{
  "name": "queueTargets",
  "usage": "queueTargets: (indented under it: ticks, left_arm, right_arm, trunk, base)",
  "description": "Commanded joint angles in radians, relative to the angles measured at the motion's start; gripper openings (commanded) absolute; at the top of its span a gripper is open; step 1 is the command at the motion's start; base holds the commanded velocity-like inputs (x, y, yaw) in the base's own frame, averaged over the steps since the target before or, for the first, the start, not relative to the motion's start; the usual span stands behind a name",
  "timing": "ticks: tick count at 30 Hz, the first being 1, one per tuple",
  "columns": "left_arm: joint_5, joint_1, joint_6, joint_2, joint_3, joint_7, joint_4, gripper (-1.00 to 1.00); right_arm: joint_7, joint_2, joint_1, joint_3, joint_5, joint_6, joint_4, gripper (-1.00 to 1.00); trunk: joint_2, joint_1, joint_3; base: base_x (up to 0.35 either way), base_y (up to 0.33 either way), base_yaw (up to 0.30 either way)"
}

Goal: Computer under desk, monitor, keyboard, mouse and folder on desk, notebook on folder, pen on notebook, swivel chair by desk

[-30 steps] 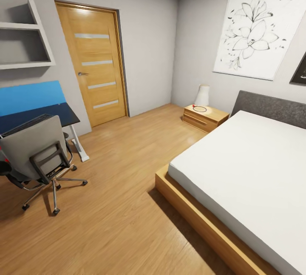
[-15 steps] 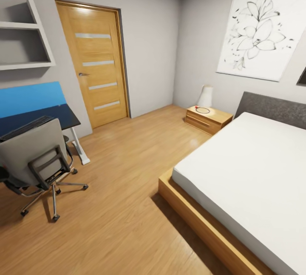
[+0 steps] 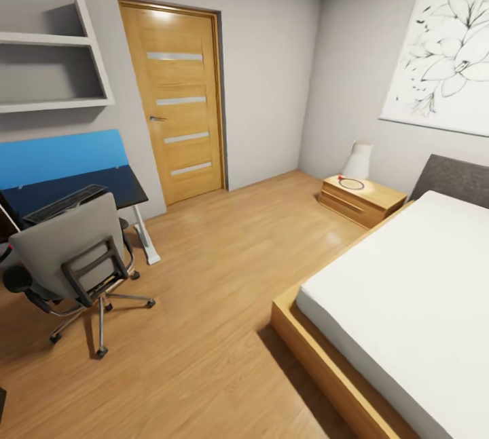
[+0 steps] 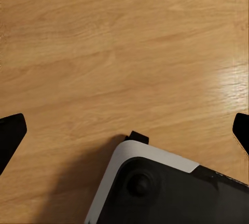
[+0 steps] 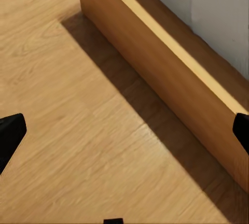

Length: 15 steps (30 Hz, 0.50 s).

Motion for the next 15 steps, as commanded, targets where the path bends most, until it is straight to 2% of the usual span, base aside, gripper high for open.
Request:
queueTargets:
  ticks: [1, 15]
  left_arm:
    - [0.007, -0.001, -0.002, 0.000, -0.002, 0.001, 0.000, 1.00]
    - [0.007, -0.001, -0.002, -0.001, -0.002, 0.001, 0.000, 1.00]
  right_arm:
    - [-0.002, 0.000, -0.001, 0.000, 0.000, -0.003, 0.000, 1.00]
    - [-0.002, 0.002, 0.000, 0.001, 0.000, -0.003, 0.001, 1.00]
  trunk:
    - [-0.001, 0.001, -0.002]
    - [-0.001, 0.001, -0.009]
  base:
    - [0.322, 0.000, 0.219]
    - [0.322, 0.000, 0.220]
